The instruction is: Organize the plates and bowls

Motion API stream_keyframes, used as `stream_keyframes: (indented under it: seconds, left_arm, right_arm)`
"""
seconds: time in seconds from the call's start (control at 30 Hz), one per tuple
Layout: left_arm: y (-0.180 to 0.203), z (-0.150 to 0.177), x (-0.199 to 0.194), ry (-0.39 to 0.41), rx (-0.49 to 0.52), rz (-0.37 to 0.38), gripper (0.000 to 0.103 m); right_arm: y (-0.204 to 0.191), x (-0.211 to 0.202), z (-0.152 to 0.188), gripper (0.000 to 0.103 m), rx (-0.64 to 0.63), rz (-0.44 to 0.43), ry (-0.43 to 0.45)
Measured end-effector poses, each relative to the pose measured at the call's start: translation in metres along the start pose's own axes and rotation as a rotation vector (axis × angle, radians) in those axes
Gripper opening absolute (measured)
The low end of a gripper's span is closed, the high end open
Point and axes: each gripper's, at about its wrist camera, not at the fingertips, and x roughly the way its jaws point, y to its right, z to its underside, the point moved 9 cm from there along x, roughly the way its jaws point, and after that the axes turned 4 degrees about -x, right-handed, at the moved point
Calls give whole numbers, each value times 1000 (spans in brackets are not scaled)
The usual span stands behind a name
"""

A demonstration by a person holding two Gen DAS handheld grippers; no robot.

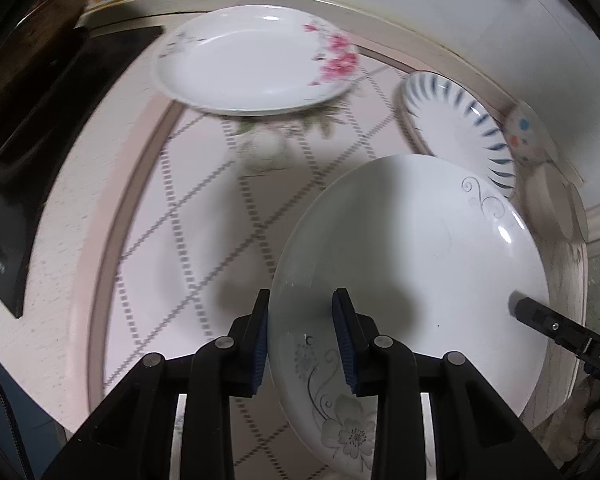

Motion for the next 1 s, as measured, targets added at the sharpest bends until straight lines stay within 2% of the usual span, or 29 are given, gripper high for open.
stream_keyframes:
  seconds: [0.13,0.37,0.67,1.0]
  left_arm:
    - [19,1,7,-15,43,25,27]
    - [57,-19,47,-51,124,35,27]
    - [76,-13,68,-71,184,27,28]
    - [88,-12,73,-71,246,-14,28]
  right_arm:
    - [19,-25,5,14,29,18,32]
    - [53,-43,20,14,103,50,67]
    - [88,-41,35,14,168,72,81]
    - [102,-33,55,14,195,78,34]
